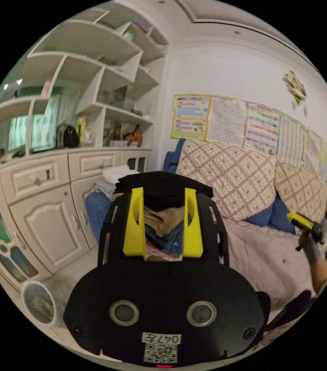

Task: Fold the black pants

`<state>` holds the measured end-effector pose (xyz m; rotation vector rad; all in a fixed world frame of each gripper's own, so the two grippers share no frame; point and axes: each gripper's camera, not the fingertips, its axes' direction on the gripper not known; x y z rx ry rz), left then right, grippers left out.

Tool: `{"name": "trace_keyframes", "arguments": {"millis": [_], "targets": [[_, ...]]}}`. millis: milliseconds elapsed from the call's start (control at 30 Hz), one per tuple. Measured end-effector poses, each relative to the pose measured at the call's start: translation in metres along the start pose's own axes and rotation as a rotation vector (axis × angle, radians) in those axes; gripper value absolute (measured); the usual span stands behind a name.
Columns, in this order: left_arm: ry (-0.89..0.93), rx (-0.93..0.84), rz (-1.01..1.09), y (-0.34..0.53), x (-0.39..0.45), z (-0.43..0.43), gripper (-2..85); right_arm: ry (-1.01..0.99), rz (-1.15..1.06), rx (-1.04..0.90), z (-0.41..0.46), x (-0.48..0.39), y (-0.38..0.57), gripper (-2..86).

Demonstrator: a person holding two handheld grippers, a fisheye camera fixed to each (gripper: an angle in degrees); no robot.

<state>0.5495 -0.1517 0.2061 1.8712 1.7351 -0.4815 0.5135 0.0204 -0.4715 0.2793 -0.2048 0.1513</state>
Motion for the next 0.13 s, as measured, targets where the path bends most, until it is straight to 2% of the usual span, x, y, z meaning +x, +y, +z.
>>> {"name": "trace_keyframes", "arguments": {"millis": [133], "targets": [[0.076,0.104,0.063,0.02,0.067,-0.046,8.7,0.035,0.06,-0.043,-0.093,0.028,0.065,-0.5]]}}
